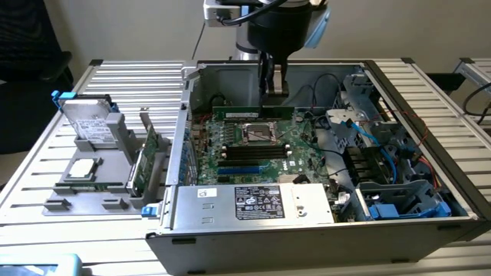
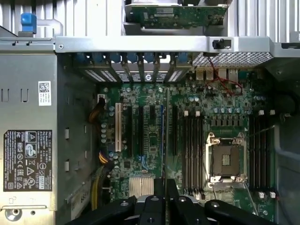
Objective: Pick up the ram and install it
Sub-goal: 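Pick up the ram and move it above insertion slot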
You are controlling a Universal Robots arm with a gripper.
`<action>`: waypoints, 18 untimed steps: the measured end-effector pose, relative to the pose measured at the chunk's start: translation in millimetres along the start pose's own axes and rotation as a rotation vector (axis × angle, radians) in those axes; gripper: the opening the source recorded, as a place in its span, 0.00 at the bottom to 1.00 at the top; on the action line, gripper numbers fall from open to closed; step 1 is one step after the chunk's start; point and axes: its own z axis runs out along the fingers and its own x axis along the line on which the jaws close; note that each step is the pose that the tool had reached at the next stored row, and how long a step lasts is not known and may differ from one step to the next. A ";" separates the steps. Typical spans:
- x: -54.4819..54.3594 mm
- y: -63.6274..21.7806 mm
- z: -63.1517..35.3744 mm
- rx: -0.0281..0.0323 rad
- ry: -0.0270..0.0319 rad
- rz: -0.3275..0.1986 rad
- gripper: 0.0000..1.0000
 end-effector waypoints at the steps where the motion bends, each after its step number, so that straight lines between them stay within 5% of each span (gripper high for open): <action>1: -3.1 -2.5 0.9 0.0001 0.0001 0.000 0.14; 10: -40.0 -15.1 7.6 0.0024 0.0047 0.000 0.14; 18: -51.3 -14.9 9.0 0.0028 0.0047 -0.003 0.14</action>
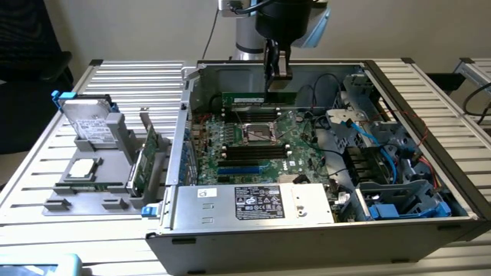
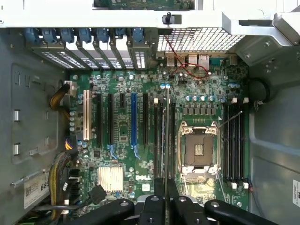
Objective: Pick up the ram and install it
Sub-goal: 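Pick up the ram and move it above insertion slot, then insert the ram into the slot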
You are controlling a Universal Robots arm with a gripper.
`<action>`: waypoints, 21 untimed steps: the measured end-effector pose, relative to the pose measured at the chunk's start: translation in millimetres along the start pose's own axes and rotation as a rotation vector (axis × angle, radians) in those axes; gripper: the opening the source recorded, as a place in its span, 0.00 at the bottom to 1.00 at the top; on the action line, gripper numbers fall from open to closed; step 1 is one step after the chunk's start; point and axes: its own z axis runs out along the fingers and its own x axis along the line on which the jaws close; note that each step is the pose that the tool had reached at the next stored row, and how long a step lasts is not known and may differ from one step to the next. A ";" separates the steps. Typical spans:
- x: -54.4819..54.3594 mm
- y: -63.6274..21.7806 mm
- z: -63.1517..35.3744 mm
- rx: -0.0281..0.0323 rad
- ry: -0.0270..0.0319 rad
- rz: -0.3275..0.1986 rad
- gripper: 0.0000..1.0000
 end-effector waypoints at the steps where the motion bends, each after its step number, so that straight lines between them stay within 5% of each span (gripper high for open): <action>1: -1.1 0.0 0.3 0.0000 0.0000 0.000 0.14; 11: -6.3 0.0 4.8 0.0000 0.0001 -0.005 0.14; 21: -7.0 -0.2 22.5 0.0001 0.0026 -0.005 0.14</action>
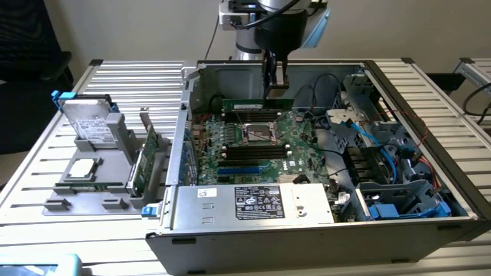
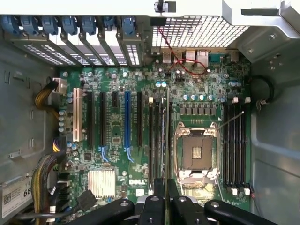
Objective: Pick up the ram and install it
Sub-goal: 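Insert the ram into the slot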
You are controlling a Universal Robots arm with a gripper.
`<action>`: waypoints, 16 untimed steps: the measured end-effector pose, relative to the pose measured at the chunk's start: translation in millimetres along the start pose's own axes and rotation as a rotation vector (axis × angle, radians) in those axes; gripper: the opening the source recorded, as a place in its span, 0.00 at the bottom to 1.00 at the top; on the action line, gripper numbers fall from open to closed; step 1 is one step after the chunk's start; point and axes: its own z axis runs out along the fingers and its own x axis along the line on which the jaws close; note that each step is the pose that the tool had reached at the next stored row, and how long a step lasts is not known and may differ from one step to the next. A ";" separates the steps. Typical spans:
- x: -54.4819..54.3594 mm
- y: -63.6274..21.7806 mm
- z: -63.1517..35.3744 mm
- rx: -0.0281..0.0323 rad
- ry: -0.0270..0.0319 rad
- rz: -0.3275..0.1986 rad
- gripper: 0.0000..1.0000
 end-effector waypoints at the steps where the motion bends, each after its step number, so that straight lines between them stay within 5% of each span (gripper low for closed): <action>1: -0.2 0.0 1.8 0.0004 -0.0001 0.000 0.14; 16: -12.0 -3.4 28.9 0.0006 0.0022 0.000 0.14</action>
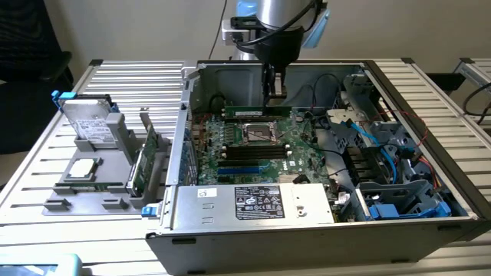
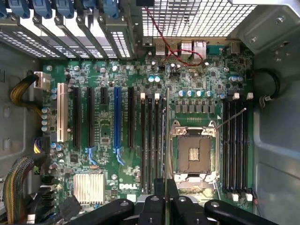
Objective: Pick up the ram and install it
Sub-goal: 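Insert the ram into the slot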
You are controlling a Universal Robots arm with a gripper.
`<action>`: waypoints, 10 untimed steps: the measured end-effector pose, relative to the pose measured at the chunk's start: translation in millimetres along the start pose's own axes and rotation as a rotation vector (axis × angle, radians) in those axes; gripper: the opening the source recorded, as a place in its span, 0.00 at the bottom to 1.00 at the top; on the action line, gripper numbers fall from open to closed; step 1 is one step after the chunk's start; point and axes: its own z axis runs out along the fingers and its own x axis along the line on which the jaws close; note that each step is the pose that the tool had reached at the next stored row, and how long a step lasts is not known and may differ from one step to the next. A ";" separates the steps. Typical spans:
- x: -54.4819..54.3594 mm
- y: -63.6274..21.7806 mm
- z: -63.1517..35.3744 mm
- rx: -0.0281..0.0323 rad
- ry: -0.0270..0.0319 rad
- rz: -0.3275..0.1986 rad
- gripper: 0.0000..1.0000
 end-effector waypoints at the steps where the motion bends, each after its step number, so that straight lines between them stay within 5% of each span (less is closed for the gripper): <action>1: 0.0 0.0 1.8 0.0000 0.0000 0.000 0.14; 10: 1.7 -0.1 15.5 0.0000 0.0002 -0.001 0.14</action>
